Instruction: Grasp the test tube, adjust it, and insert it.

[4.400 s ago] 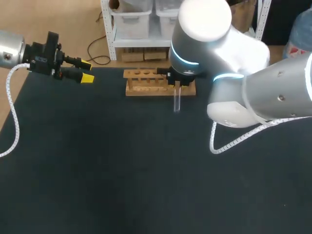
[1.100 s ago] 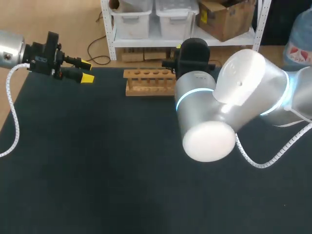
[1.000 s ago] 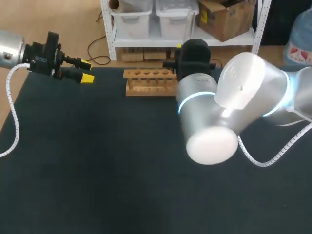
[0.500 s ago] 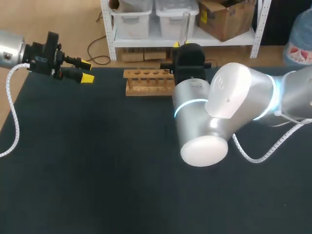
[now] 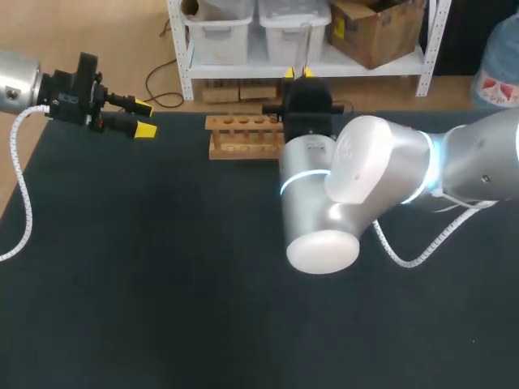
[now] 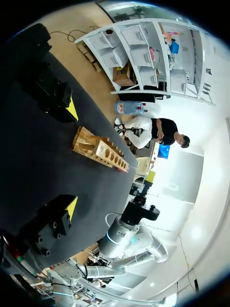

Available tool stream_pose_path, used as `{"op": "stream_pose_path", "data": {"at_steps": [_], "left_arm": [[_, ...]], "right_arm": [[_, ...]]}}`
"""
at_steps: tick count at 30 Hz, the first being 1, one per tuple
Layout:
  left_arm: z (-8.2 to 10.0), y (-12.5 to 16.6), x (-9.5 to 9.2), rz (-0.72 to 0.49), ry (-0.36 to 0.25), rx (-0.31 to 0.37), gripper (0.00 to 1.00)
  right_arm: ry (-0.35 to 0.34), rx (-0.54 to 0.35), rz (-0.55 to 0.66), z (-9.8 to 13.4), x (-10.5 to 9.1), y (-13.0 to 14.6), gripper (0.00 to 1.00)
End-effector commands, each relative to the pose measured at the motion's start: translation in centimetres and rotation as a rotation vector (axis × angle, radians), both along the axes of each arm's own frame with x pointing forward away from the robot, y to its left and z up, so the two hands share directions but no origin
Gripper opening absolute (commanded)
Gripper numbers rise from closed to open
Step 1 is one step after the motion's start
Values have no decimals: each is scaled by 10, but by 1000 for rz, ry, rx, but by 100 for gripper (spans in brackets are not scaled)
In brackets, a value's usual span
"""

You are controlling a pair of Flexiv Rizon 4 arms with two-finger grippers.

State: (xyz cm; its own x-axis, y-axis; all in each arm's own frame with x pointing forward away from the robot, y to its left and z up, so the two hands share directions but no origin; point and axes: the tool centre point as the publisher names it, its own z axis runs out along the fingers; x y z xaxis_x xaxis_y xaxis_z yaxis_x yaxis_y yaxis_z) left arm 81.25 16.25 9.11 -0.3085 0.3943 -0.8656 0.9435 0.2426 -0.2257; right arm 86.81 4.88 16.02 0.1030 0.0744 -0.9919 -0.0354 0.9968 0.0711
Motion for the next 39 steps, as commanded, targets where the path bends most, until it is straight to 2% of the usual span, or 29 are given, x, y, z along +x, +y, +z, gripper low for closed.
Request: {"op": "stream_pose_path", "data": {"at_steps": [1,18,39], "left_arm": [[-1,0,-1,1,-3,-1,100],[-1,0,-1,1,-3,-1,100],[-1,0,-1,1,-3,-1,100]], "right_arm": [[-53,-15,163,-7,6,-2,0],[-38,-12,163,-19,11,-6,0],[43,7,203,-45,7,6,0]]}}
